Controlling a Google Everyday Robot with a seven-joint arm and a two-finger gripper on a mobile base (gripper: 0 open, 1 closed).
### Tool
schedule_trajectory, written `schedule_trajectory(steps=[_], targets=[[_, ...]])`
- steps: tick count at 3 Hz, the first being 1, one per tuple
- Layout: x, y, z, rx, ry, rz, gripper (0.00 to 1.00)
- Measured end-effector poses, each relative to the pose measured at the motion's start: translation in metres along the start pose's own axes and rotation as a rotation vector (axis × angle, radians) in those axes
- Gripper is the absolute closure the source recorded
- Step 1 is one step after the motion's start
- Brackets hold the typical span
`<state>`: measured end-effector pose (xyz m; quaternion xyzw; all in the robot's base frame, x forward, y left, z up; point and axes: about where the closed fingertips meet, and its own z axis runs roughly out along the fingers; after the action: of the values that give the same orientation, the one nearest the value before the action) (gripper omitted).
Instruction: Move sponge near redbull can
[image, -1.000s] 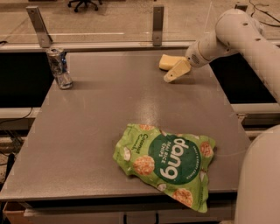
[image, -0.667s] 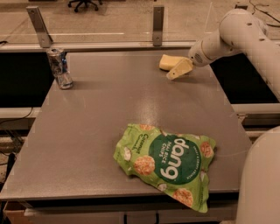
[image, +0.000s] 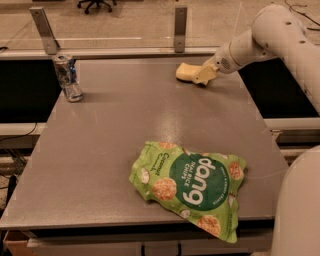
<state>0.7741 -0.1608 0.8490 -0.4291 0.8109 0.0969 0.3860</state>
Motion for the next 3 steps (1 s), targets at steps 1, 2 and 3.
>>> schedule_trajectory(steps=[1, 2, 3], targets=[[-0.013, 0.024, -0.004, -0.066, -0.026, -0.040, 0.88], [-0.044, 0.059, -0.021, -0.131, -0.103, -0.116, 1.00], [-0.084, 0.109, -0.030, -0.198, -0.185, -0.219, 1.00]])
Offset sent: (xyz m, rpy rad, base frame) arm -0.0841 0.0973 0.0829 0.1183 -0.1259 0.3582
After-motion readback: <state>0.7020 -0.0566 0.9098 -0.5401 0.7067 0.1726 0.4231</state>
